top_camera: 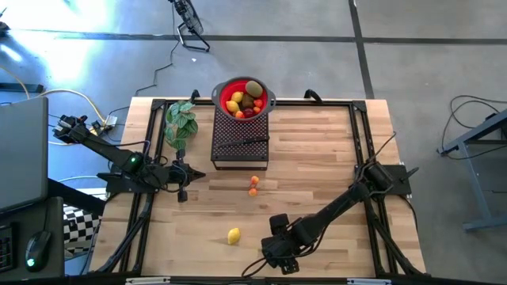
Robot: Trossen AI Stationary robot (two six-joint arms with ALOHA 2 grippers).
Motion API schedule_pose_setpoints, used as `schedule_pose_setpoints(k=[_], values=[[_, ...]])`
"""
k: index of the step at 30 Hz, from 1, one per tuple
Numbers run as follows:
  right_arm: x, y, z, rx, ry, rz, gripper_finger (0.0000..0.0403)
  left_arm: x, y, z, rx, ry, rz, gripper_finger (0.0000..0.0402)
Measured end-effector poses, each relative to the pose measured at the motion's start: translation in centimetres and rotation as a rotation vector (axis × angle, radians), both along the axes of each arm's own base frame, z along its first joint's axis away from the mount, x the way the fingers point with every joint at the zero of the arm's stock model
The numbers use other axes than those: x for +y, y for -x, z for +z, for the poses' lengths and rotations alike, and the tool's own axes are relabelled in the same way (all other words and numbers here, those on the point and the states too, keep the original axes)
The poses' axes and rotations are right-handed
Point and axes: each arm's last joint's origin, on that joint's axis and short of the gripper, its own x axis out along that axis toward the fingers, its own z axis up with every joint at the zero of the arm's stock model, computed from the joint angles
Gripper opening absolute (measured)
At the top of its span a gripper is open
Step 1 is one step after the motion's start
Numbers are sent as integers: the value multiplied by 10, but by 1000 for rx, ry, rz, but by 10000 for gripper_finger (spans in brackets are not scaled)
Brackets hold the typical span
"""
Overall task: Pick & Place Fruit
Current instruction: Put the pomegranate into the red strainer bowl
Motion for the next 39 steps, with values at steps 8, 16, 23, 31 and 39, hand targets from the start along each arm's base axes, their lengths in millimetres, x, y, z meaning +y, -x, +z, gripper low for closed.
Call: schedule_pose_setpoints(k=[8,16,23,31,39], values=[[0,1,-10,-11,-8,8,307,0,0,0,0,0,0,3],[-1,2,-21,-14,-45,10,307,0,0,0,0,0,0,3],[-1,2,-21,-17,-44,7,307,0,0,0,0,0,0,3],[0,0,-30,-4,-29,8,307,0,0,0,0,0,0,3],[-1,1,-32,6,-23,4,272,0,0,-1,7,-3,0,3]])
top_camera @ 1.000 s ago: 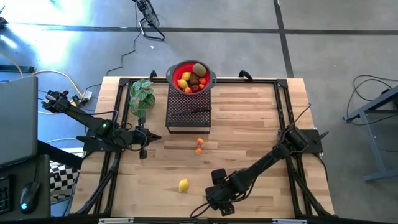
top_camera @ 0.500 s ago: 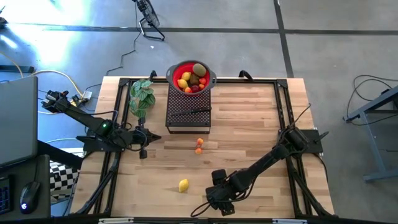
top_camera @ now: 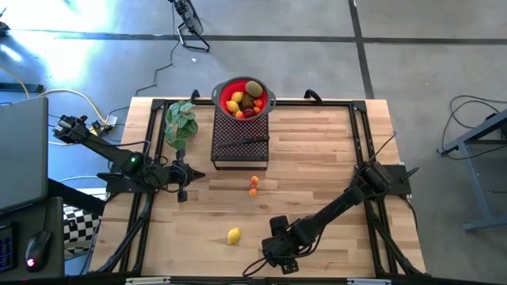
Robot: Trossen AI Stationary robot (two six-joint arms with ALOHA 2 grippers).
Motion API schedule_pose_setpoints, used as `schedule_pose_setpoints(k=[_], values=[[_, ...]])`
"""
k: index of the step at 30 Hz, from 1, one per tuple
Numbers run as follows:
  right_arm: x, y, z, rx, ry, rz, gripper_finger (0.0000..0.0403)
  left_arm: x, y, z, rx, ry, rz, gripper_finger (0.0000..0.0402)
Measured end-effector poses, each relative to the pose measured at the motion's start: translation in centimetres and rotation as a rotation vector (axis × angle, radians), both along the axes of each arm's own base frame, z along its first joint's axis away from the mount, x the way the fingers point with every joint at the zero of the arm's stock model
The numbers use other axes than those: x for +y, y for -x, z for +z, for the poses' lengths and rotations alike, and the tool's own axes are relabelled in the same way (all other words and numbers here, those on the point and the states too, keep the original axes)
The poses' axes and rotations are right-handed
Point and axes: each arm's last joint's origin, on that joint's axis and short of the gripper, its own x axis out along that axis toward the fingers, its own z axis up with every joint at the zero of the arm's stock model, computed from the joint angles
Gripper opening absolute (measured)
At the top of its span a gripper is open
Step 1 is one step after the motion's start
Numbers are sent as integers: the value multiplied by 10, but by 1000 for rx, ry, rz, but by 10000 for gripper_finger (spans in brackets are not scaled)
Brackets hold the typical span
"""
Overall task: Pick & Place Fruit
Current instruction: Put the pomegranate into the red strainer bowl
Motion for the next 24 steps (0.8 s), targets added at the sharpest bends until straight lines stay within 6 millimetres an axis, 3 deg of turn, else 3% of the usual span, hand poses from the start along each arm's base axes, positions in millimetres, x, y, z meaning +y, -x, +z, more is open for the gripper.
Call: schedule_pose_setpoints(k=[13,18,24], values=[[-1,0,5,-11,-5,-2,199,0,0,-1,6,-3,0,3],[-9,0,24,-57,6,-25,206,0,0,-1,6,-3,0,3],[-34,-2,67,-154,-15,-60,201,0,1,-1,12,-6,0,3]])
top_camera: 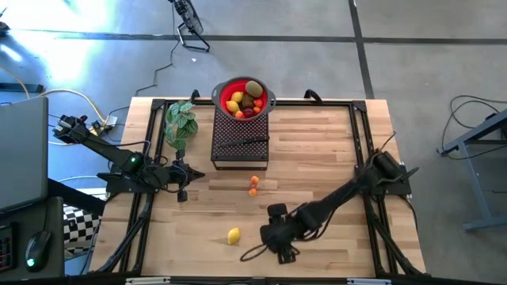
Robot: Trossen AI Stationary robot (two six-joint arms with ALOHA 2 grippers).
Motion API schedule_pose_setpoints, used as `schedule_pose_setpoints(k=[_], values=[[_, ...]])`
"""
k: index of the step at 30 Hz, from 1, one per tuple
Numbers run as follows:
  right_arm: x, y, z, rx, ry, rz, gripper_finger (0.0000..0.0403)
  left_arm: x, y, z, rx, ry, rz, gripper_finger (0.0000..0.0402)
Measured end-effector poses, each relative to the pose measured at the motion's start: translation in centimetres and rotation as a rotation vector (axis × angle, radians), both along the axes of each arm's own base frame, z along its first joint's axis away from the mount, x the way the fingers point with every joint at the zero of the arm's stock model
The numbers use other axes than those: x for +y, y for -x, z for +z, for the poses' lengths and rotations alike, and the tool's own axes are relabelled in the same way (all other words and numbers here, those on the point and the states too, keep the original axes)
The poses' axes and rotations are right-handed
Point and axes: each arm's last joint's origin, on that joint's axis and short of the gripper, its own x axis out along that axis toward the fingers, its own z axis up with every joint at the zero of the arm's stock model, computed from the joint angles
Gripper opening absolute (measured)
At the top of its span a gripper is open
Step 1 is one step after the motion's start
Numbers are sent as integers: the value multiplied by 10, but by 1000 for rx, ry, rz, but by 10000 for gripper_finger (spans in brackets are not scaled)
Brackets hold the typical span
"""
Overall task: Pick & Place Fruit
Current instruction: Put the pomegranate into the red strainer bowl
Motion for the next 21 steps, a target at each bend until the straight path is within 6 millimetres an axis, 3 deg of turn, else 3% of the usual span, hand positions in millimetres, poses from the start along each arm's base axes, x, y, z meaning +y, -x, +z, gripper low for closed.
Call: schedule_pose_setpoints(k=[5,13,21], values=[[-34,0,44,-137,30,-32,204,0,0,0,1,0,0,3],[-112,3,107,-344,118,-134,200,2,0,1,-21,-33,67,3],[-175,-2,134,-491,233,-184,200,5,1,2,-10,-192,108,3]])
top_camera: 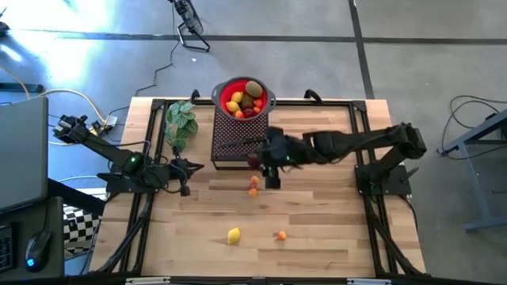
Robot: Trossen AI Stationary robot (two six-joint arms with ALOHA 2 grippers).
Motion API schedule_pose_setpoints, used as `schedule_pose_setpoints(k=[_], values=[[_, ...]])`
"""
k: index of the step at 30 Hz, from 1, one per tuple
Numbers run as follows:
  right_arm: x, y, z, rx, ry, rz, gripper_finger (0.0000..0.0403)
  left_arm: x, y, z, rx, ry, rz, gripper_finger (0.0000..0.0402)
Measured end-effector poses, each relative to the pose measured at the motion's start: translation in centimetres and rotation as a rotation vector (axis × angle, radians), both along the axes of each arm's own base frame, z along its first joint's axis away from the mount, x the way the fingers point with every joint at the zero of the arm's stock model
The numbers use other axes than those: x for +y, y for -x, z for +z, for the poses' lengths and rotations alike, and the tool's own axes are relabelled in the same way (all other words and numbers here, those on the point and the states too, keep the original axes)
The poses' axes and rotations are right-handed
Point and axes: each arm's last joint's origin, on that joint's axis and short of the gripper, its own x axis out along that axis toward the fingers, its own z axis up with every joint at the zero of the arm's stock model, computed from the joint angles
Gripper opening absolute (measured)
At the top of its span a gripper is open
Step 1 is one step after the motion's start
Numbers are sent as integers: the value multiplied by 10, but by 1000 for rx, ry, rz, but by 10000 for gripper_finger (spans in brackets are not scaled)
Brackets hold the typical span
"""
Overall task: Pick & Place Fruit
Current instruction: Put the pomegranate into the red strainer bowl
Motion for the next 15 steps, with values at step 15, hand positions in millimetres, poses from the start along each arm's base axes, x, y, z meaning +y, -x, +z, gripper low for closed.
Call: schedule_pose_setpoints(k=[15], values=[[-87,-9,18,-192,116,-29,202,0,-1,2,-3,-58,-16,3]])
